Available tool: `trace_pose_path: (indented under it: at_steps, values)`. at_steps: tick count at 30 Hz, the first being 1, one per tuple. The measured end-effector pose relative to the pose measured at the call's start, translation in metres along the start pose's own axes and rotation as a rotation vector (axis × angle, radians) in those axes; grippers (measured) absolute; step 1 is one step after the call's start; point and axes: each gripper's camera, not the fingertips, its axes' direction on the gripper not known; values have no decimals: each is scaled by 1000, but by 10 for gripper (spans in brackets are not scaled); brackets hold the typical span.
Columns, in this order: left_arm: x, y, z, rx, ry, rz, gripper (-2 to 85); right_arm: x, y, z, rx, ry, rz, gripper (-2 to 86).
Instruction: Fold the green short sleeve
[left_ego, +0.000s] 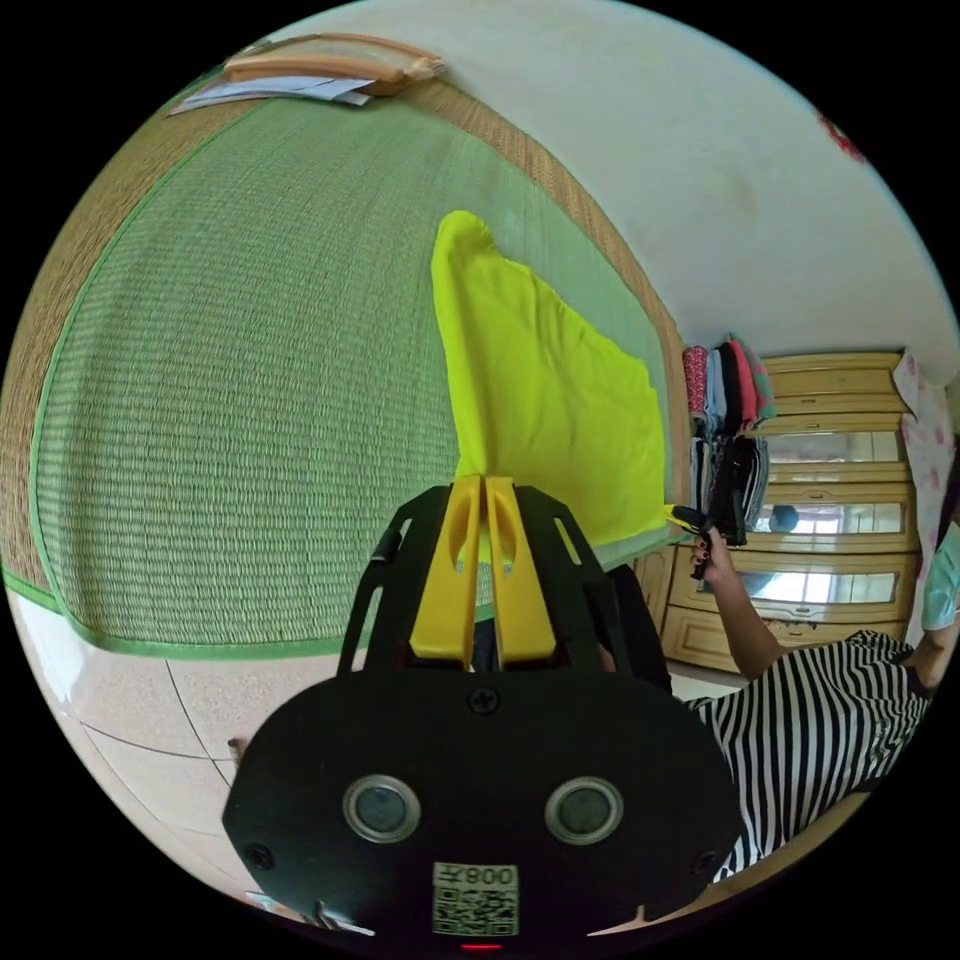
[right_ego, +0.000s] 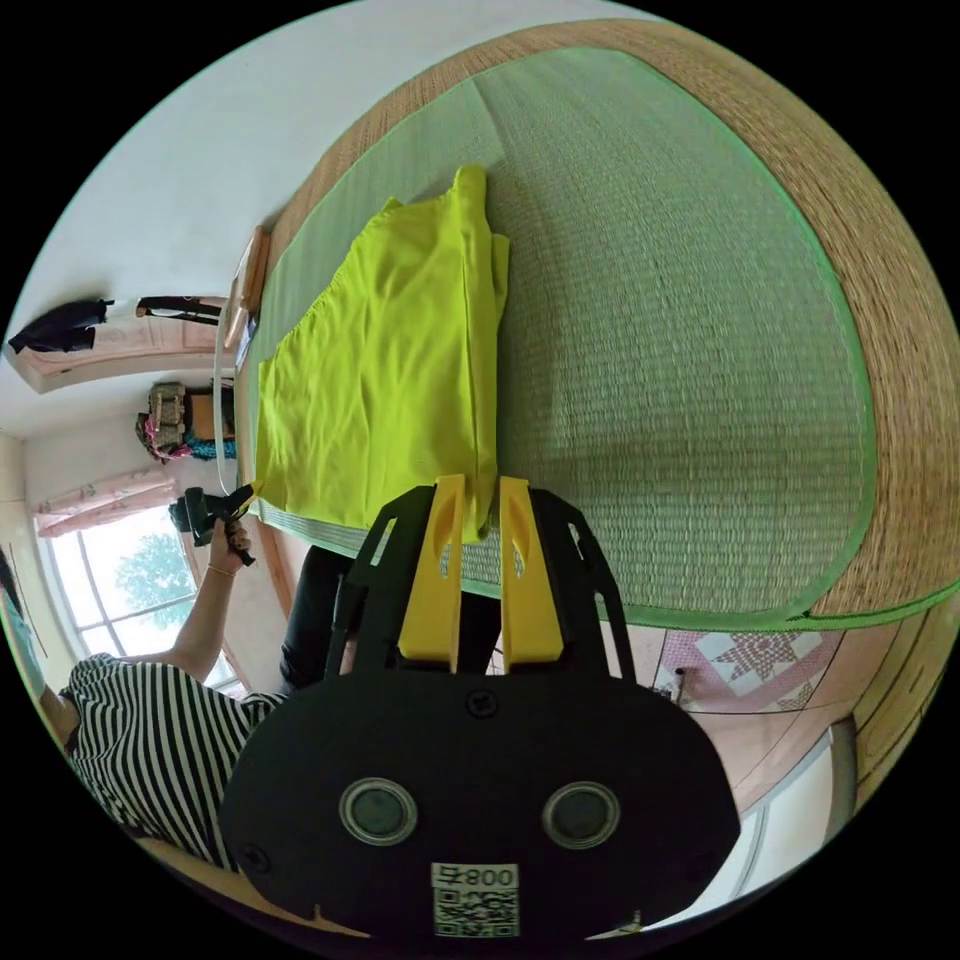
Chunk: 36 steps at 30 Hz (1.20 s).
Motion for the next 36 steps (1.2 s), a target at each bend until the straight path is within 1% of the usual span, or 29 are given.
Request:
trace_pose_path:
  at_steps: [5, 8, 11, 15, 17, 19, 24, 27, 30, 36]
  values:
    - [2, 5, -19, 47, 33, 28, 6, -9, 6, -1, 34, -34, -8, 38]
    - [1, 10, -27, 63, 37, 45, 5, -13, 10, -3, 13, -40, -28, 30]
    - [-7, 13, -22, 45, 20, 18, 5, -12, 12, -3, 6, -29, -35, 37]
    - [-15, 13, -12, 25, 17, -15, 5, -8, 14, 1, 16, -80, -27, 56]
    - [-14, 12, -14, 46, 25, -13, 5, -10, 16, 1, 28, -46, -38, 57]
    - [-15, 9, -11, 28, 14, -26, 5, -7, 15, 8, 5, -17, -37, 54]
    - [-10, 7, -12, 34, -24, -28, 6, -2, 11, 13, -20, -59, -55, 22]
    - [-6, 2, -3, 6, -51, -31, 7, 3, 10, 14, -38, -62, -54, 11]
    - [0, -7, 2, 3, -49, -41, 9, 13, 10, 14, -30, -104, -35, 6]
    - [10, -12, 2, 21, -27, -69, 16, 26, 21, 15, -25, -113, -36, 2]
